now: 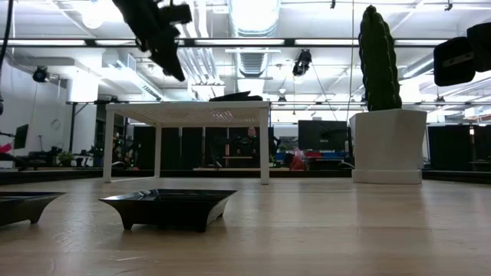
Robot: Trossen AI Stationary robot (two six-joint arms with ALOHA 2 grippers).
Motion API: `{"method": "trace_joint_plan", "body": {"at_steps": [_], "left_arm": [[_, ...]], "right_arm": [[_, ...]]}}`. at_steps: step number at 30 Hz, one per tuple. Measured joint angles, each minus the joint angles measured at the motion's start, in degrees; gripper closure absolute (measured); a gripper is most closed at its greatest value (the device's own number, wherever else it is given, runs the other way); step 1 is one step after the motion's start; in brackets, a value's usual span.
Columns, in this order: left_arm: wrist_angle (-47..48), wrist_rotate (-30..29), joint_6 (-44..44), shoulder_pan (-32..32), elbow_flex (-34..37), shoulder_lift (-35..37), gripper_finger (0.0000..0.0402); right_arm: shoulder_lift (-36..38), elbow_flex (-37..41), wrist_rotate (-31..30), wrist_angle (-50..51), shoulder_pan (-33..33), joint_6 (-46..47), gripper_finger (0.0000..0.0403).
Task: Pick & Place Mini shaped plates
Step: Stack the square plate on top of the other square plates on the shelf
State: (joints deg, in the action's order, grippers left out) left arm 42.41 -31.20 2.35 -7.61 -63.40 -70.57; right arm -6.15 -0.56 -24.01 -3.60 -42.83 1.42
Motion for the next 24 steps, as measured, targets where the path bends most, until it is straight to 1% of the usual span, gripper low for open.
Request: {"method": "trace_joint_plan", "body": {"at_steps": [5,13,16,24], "left_arm": [[-0.7,1.3,4.1,6.5,0.0,0.7,0.0331],[-2.4,1.4,10.2,17.4,0.1,0.7,0.0331],[-5.3,1.2,10.7,20.5,0.9,0.7,0.0331],[-5.9,1.1,13.0,27.6,1.0,0.6,0.0331]], "right_arm": [[0.0,0.0,0.0,0.0,0.0,0.0,0.0394],[0.0,0.0,0.0,0.0,0.0,0.0,0.0394],[0.0,0.0,0.0,0.0,0.0,0.0,0.0394],[0.0,0.0,0.0,0.0,0.0,-0.1,0.0394]]}}
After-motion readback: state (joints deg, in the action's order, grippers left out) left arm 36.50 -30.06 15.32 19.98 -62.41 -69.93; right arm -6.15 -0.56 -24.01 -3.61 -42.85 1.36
